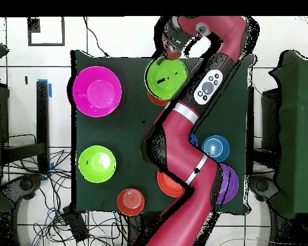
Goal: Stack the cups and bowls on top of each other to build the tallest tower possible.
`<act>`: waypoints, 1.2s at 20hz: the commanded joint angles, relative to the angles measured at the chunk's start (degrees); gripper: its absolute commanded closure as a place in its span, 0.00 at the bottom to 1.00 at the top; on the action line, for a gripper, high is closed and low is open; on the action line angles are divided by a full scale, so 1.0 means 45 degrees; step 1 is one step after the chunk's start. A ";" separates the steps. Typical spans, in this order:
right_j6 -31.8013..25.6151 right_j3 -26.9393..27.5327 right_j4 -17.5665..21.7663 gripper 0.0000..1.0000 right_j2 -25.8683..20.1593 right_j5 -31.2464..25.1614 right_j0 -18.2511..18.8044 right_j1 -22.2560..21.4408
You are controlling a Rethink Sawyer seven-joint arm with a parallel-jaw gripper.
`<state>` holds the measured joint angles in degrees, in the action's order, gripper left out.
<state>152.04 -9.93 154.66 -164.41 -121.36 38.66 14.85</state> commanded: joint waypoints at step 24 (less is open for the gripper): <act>-0.1716 0.1840 0.0526 1.00 0.1601 -0.2167 -0.0269 -0.0159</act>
<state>152.04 -9.94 154.74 -164.34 -126.97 38.66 14.91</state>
